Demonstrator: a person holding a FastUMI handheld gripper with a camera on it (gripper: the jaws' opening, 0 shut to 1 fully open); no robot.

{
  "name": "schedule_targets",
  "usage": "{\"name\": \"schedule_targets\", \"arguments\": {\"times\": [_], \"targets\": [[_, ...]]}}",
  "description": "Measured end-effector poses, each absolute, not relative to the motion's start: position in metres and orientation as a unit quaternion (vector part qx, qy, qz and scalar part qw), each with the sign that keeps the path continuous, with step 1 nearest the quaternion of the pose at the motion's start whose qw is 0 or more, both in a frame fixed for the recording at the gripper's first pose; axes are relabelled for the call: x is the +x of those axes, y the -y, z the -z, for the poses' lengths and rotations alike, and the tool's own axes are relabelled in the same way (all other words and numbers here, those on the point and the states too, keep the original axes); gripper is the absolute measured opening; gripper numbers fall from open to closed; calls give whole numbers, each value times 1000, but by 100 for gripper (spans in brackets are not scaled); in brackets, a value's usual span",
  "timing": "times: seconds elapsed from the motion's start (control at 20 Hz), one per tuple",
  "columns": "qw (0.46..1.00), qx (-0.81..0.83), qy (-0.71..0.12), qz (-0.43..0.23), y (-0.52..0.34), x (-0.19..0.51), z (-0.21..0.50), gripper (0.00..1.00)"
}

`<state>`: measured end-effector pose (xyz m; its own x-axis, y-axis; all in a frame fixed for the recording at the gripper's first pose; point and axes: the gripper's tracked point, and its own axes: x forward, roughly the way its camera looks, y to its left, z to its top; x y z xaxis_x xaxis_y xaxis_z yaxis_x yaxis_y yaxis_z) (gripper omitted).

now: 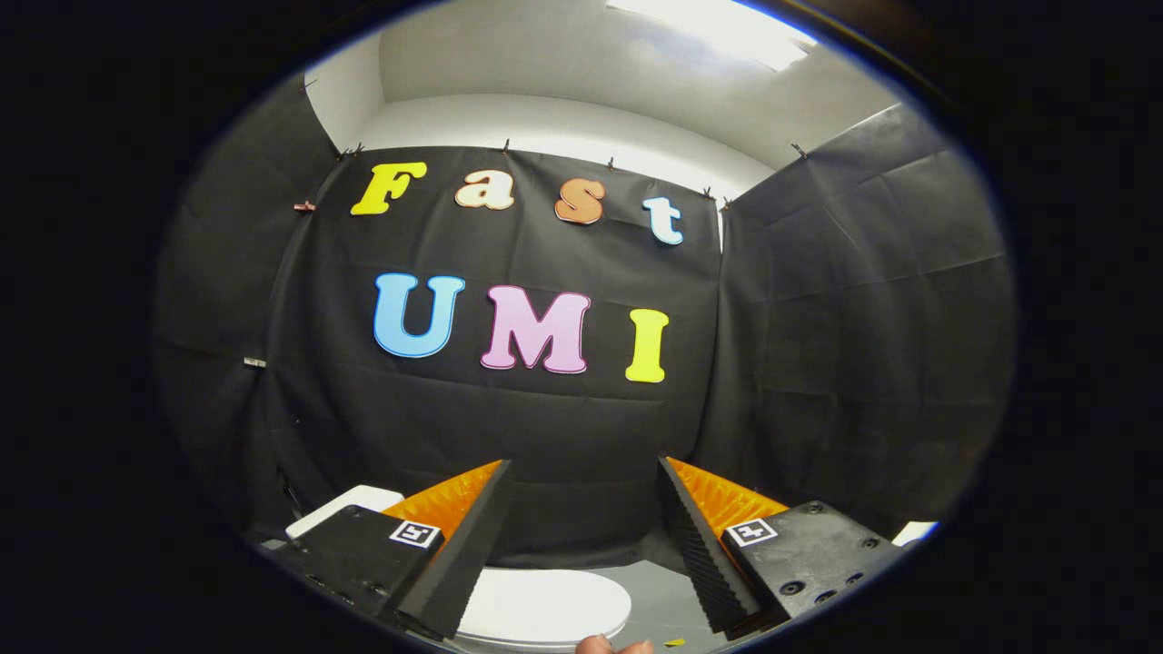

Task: Open the toilet lid.

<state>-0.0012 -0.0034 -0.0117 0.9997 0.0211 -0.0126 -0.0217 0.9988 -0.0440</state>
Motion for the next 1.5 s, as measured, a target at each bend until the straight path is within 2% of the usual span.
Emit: {"name": "schedule_targets", "arguments": {"times": [0.25, 0.5, 1.05, 1.5], "targets": [[999, -35, -6, -26, 6, 6, 42, 98], [998, -3, -50, -44, 15, 19, 110, 98], [958, 169, -223, -64, 52, 34, 300, 98], [882, 286, -375, -7, 89, 7, 471, 99]]}}
